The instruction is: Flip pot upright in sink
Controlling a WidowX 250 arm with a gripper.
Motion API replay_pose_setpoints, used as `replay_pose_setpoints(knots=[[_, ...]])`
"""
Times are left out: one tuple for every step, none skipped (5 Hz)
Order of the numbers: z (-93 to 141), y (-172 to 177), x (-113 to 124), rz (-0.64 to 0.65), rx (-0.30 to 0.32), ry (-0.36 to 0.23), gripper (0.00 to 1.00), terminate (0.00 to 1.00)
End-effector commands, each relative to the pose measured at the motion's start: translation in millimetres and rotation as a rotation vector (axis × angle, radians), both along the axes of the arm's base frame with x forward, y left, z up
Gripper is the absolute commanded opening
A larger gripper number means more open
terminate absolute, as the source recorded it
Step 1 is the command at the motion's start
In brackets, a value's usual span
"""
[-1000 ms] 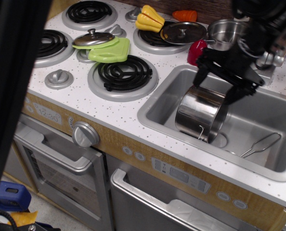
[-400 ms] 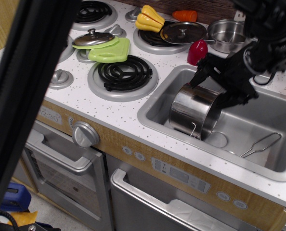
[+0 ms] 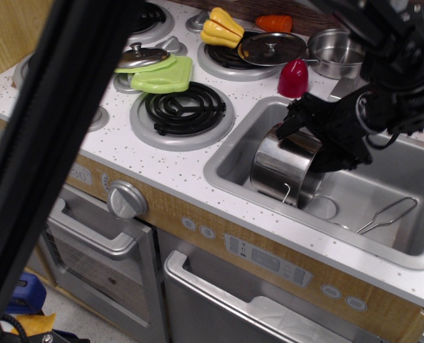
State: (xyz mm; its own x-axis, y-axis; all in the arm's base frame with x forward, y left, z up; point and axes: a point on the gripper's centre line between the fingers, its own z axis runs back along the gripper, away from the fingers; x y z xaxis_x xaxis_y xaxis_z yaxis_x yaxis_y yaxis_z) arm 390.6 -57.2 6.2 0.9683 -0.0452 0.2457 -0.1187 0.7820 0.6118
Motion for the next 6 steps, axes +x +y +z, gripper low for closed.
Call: replay_pose_setpoints(knots=[[8, 9, 4, 0.001, 0.043, -0.075, 0.0, 0.0], [8, 15, 6, -0.001, 0.046, -0.077, 0.0, 0.0], [13, 14, 7, 0.01, -0.029, -0.077, 0.0, 0.0], [21, 13, 5, 0.026, -0.156, -0.075, 0.0, 0.0], [23, 16, 4, 0.033, -0.287, -0.083, 0.0, 0.0], [18, 22, 4, 0.006, -0.3, -0.085, 0.0, 0.0]])
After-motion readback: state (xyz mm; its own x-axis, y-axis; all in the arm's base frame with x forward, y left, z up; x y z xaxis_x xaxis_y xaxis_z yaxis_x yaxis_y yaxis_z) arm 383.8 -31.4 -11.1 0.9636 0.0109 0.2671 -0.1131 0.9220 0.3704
